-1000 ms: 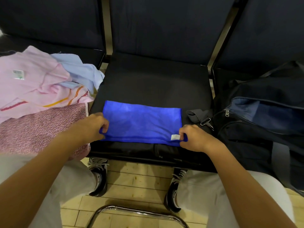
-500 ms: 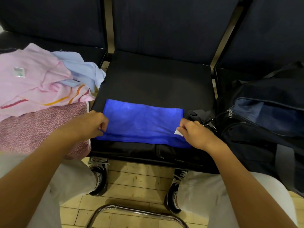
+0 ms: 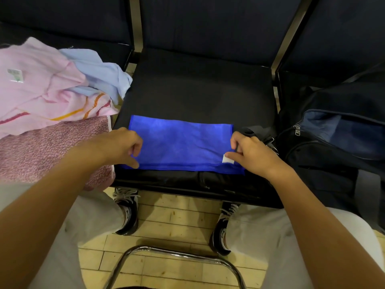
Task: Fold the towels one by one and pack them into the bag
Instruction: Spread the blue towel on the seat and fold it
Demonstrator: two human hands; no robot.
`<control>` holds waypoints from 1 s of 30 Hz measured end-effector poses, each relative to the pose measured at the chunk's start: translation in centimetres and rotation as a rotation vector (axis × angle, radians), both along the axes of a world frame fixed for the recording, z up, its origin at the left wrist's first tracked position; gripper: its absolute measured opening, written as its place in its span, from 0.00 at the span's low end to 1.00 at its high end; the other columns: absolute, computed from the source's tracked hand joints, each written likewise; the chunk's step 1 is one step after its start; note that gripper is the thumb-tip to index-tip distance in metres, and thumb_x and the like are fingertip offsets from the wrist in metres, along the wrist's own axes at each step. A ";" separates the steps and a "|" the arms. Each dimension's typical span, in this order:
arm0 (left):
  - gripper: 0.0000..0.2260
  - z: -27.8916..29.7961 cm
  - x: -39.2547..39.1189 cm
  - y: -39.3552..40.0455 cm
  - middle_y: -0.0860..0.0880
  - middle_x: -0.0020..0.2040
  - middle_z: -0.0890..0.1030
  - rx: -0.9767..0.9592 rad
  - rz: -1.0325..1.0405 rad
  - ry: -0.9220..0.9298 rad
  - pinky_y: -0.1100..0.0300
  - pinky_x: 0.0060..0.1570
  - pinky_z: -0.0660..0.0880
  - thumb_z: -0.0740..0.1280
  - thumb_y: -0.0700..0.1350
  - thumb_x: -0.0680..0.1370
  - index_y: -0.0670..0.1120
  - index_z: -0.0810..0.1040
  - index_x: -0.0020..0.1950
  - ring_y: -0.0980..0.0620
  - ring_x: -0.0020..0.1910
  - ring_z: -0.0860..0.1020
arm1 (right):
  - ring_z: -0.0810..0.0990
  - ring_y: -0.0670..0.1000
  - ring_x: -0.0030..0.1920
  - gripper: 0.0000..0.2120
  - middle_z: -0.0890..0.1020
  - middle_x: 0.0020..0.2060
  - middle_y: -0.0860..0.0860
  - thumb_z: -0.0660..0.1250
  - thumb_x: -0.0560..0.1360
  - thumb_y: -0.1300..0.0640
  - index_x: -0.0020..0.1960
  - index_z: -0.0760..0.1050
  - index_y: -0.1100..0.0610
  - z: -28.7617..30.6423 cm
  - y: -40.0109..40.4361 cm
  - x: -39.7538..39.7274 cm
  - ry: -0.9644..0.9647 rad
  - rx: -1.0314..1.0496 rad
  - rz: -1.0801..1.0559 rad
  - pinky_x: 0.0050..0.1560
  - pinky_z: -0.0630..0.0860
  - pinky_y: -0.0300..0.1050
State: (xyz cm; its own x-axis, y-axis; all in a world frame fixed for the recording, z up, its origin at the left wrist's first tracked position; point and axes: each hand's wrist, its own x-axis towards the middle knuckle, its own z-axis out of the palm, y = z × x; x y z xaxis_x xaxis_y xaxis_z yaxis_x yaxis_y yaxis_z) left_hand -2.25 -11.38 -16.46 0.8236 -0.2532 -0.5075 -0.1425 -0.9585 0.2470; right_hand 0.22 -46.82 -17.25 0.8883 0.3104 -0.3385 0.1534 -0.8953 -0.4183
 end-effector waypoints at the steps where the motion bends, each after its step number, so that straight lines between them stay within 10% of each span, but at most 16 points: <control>1: 0.13 0.1 0.0 -0.8 0.55 0.38 0.75 -0.015 -0.029 -0.041 0.53 0.42 0.75 0.77 0.51 0.69 0.54 0.73 0.36 0.58 0.38 0.73 | 0.76 0.52 0.36 0.13 0.77 0.33 0.49 0.70 0.77 0.50 0.44 0.65 0.50 0.1 0.1 0.1 -0.021 0.014 0.003 0.38 0.75 0.50; 14: 0.05 -3.1 0.0 -8.2 0.57 0.46 0.72 -0.194 -0.315 -0.177 0.59 0.41 0.65 0.66 0.51 0.79 0.52 0.72 0.46 0.55 0.47 0.73 | 0.82 0.43 0.43 0.04 0.84 0.41 0.47 0.76 0.72 0.57 0.45 0.82 0.53 -1.0 0.8 0.3 0.144 0.035 0.189 0.48 0.81 0.43; 30: 0.07 -2.7 -0.4 -8.3 0.54 0.37 0.72 -0.175 -0.364 -0.266 0.56 0.35 0.71 0.65 0.48 0.73 0.50 0.69 0.37 0.54 0.36 0.72 | 0.77 0.43 0.38 0.12 0.79 0.38 0.45 0.71 0.67 0.66 0.40 0.76 0.49 -0.2 0.9 -0.1 0.221 -0.010 0.253 0.39 0.76 0.39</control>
State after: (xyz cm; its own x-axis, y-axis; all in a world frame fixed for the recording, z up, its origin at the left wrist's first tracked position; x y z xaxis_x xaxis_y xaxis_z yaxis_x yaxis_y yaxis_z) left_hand -2.61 -19.72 -19.18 0.7612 -0.6118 -0.2150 -0.5412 -0.7820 0.3093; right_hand 0.15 -45.90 -17.47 0.6883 0.5069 -0.5189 0.2774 -0.8449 -0.4574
